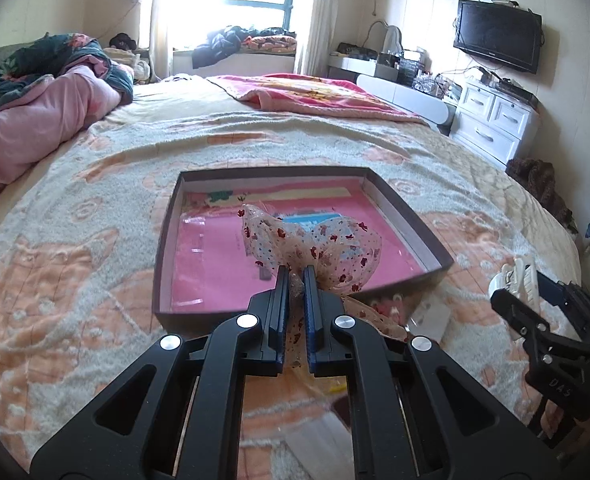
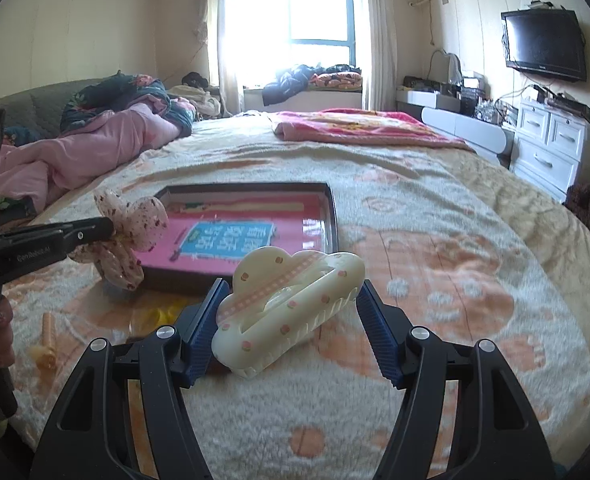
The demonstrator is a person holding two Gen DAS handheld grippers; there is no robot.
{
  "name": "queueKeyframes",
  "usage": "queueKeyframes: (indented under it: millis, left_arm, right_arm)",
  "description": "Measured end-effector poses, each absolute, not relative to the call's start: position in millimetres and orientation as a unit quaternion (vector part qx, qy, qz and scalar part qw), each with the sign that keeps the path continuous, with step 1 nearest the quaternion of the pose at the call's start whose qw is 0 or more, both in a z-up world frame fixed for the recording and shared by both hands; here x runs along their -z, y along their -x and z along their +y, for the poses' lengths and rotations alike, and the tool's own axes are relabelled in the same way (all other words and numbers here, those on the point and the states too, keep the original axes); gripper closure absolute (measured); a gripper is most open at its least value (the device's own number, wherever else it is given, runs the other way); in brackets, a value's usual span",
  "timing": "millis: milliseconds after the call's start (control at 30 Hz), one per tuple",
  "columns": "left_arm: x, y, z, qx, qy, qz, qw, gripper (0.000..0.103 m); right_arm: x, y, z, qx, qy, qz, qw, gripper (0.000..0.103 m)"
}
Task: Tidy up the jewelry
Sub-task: 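Carry the claw clip into the tray and open the right tool while the left tool releases the bow there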
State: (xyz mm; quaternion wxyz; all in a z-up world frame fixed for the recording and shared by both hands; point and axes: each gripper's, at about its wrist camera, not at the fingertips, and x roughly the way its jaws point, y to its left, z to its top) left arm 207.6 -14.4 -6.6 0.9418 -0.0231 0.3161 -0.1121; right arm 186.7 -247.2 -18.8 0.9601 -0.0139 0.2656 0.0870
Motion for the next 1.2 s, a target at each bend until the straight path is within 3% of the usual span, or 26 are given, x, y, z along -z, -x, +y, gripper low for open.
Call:
queueKeyframes:
  millis: [767, 1200]
  left_arm:
    - [27.9, -279.9, 9.6, 0.07, 0.038, 0.339, 0.937, 0.1]
    - [50.0, -289.2, 9.9, 0.075, 0.041, 0.379, 0.921, 0.094]
  right_arm:
    - [0.6, -287.9, -219.3, -0.112, 0.029, 0.253, 0.961, 0.04]
    - [35.3, -323.5, -196.1, -0.124, 0.06, 0.301, 0.944, 0.04]
